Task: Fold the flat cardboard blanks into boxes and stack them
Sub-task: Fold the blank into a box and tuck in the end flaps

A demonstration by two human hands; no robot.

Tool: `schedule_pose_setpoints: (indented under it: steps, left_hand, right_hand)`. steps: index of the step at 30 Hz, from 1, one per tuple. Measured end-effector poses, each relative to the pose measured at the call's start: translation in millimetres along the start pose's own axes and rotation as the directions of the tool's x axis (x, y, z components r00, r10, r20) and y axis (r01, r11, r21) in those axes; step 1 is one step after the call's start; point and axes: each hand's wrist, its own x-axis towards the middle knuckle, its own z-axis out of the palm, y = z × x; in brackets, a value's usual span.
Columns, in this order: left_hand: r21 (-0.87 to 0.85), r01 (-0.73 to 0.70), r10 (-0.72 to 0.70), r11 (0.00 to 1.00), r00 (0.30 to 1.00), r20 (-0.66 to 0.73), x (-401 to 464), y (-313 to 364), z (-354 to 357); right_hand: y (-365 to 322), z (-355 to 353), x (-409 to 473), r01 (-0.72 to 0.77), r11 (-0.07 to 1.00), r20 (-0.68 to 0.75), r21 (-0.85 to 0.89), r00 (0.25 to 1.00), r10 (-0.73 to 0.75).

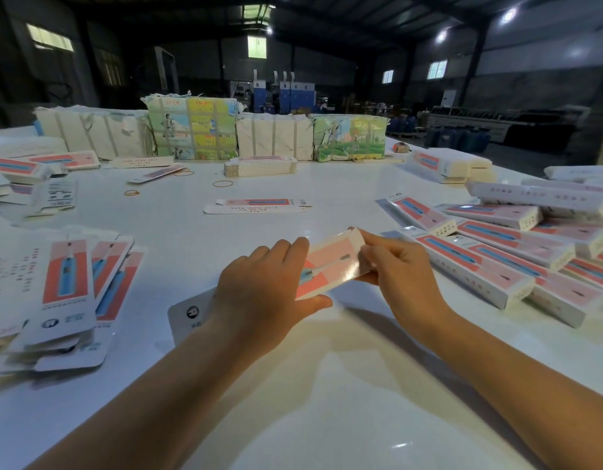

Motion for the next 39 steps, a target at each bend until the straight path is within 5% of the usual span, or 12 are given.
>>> schedule_pose_setpoints:
  steps: [14,19,22,24,28,36,39]
  left_hand:
    - [0.028,0.068,-0.068,0.997,0.998,0.002,0.6,11.5,-0.3]
    - [0.02,0.077,-0.077,0.997,0.997,-0.019,0.5,8.6,-2.7]
    - [-0.019,0.191,-0.191,0.981,0.981,0.021,3.2,7.2,-2.5]
    - [-0.02,0.252,-0.251,0.968,0.968,0.028,4.6,4.7,0.9]
    - [-0.037,0.202,-0.2,0.979,0.978,0.054,3.4,-1.3,5.3]
    - [0.047,0.1,-0.107,0.994,0.976,0.187,0.8,-39.9,-3.1]
    - [0.009,0.088,-0.085,0.996,0.94,0.329,1.0,-38.0,7.4]
  right_hand:
    - [0.6,9.1,-13.1,0.25,0.856,0.08,-0.452,0.967,-0.241]
    - [-1.6,9.1,-10.7,0.176,0.911,0.089,-0.372,0.984,-0.154]
    - [-0.5,8.5,-6.8,0.036,0.966,0.023,-0.256,0.999,-0.031]
    - [0.8,9.7,-8.0,0.08,0.961,0.026,-0.264,0.997,-0.075]
    - [4.2,10.1,-12.1,0.225,0.897,0.126,-0.38,0.973,-0.191]
    - [4.1,2.3,-5.9,0.342,0.807,0.393,-0.481,0.907,-0.151]
    - [4.6,-3.8,-1.2,0.604,0.556,0.588,-0.571,0.774,-0.236]
